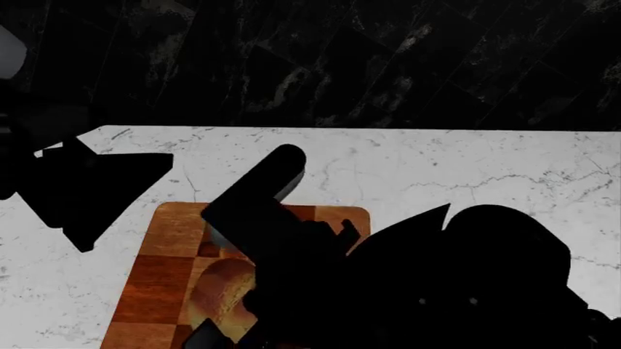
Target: Place all breads on the cutting board.
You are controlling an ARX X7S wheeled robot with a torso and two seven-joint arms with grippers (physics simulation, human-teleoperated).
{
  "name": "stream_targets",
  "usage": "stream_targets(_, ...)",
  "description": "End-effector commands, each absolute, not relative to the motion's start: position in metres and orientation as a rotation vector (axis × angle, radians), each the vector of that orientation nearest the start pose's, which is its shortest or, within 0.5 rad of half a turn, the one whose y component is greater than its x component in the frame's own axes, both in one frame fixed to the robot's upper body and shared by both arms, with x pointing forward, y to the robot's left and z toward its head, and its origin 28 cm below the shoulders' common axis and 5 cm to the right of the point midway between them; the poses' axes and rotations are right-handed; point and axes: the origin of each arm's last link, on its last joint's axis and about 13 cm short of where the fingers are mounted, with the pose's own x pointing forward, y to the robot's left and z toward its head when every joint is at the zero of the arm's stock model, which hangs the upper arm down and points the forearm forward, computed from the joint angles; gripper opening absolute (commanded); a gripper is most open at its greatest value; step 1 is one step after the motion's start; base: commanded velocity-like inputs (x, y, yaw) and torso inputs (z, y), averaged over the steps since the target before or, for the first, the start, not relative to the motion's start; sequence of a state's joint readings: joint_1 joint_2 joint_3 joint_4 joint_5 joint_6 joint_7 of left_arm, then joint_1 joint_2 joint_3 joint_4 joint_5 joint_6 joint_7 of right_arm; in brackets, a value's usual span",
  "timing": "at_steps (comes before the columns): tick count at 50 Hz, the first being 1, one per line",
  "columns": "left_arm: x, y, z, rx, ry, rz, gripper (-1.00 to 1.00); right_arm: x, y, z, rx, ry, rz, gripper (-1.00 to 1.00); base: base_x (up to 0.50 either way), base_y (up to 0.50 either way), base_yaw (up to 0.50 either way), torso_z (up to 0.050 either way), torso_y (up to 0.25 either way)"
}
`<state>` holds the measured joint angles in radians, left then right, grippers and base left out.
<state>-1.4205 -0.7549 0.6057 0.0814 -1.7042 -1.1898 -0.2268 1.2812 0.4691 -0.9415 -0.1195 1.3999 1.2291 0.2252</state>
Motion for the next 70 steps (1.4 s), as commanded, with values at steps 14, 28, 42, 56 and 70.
stream_targets(14,0.267,0.254,0.318,0.062,0.346,-0.762,1.00,0.278,-0.055,0.205,-0.434,0.708,0.891,1.00,0.00,0.00,0.00,0.000,0.000)
stream_targets(28,0.267,0.253,0.324,0.063,0.330,-0.761,1.00,0.261,-0.072,0.247,-0.456,0.632,0.856,1.00,0.00,0.00,0.00,0.000,0.000)
stream_targets(42,0.274,0.254,0.327,0.072,0.319,-0.760,1.00,0.252,-0.085,0.274,-0.495,0.584,0.814,1.00,0.00,0.00,0.00,0.000,0.000)
stream_targets(56,0.272,0.250,0.327,0.136,0.303,-0.754,1.00,0.230,-0.109,0.312,-0.442,0.483,0.750,1.00,0.00,0.00,0.00,0.000,0.000)
stream_targets(70,0.252,0.256,0.331,0.160,0.253,-0.636,1.00,0.209,-0.141,0.351,-0.343,0.326,0.631,1.00,0.00,0.00,0.00,0.000,0.000)
